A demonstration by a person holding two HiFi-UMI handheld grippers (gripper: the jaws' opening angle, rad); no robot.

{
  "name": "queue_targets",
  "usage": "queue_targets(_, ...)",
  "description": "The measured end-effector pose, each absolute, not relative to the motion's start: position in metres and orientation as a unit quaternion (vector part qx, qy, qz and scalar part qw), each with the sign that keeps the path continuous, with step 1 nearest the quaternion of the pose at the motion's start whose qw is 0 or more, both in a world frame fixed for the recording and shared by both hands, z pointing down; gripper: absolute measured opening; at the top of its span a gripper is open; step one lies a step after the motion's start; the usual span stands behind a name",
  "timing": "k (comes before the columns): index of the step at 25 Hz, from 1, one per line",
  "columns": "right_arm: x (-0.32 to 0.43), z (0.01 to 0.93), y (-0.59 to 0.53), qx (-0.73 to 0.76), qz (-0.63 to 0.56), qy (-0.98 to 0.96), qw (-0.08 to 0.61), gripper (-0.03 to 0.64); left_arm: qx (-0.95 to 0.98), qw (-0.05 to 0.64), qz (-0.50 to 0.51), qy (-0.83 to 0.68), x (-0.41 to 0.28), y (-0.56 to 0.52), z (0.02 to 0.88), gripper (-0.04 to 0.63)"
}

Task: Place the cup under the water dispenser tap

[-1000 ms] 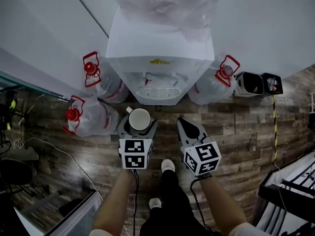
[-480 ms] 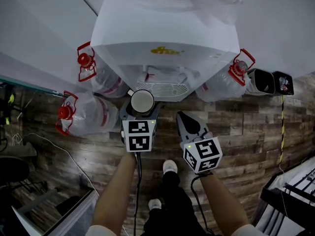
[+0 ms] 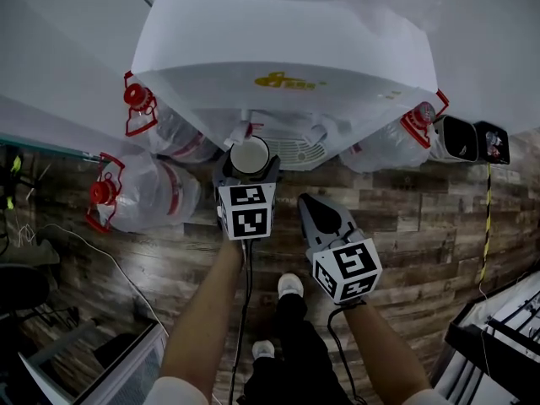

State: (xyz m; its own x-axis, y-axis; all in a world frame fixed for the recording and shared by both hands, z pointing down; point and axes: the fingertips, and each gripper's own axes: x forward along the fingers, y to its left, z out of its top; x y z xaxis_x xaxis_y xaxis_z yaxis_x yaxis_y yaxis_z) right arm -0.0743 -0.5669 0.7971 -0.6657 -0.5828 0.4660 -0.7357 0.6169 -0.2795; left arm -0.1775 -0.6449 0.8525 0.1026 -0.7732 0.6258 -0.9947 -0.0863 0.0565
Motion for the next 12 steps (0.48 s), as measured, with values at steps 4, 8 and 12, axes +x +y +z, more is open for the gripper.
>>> queue_targets(4, -0.073, 0.804, -0.569, 0.374, 0.230, -0.882, 0.174, 0.020, 0.698, 0.238, 0.237, -0.632, -0.178, -0.655, 0.861, 0.428)
queue_targets(8, -0.073, 0.809, -0.569, 0.372, 0.234, -0.881, 0.176, 0.020, 0.694, 0.237, 0.249, -0.632, -0.179, -0.660, 0.868, 0.428)
queue_targets(12, -0.072, 0.813, -0.570, 0.373, 0.238, -0.879, 0.177, 0.020, 0.689, 0.242, 0.240, -0.639, -0.179, -0.662, 0.873, 0.428)
